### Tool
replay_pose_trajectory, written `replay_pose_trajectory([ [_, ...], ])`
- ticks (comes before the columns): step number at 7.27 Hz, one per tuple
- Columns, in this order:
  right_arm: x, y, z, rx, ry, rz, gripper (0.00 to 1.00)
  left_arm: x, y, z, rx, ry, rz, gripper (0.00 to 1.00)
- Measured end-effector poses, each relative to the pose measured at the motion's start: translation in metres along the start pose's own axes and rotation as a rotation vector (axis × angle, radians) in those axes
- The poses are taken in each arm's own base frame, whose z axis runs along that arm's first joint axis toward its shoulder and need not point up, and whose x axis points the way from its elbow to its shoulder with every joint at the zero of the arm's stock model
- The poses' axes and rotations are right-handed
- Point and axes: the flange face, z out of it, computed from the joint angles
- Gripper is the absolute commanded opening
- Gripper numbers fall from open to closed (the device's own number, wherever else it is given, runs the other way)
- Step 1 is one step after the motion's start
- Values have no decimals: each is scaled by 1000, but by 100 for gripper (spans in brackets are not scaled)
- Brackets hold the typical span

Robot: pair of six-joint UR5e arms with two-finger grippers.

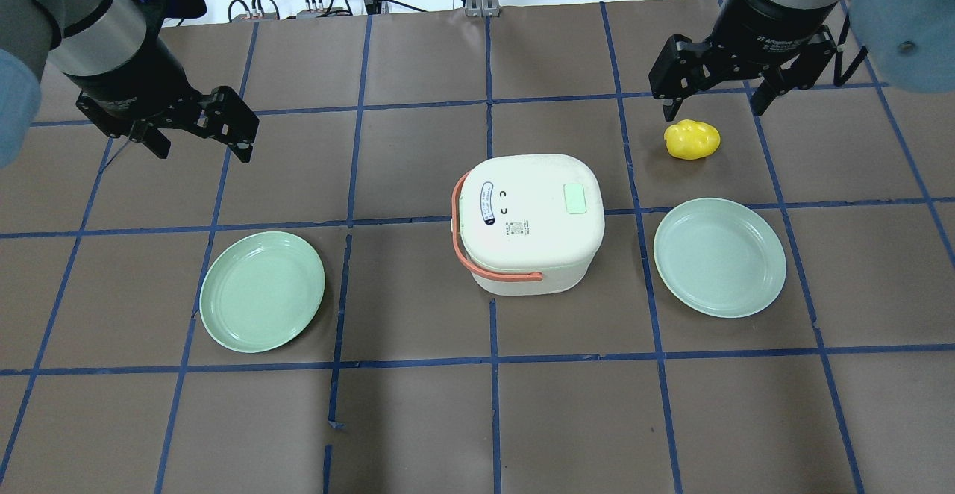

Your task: Press rice cooker button

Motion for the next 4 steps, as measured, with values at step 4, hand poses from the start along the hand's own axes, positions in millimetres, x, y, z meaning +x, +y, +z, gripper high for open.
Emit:
replay_pose_trajectory([
  [4,-1,1,1,-2,-2,-2,60,0,0,0,0,0,0,100],
])
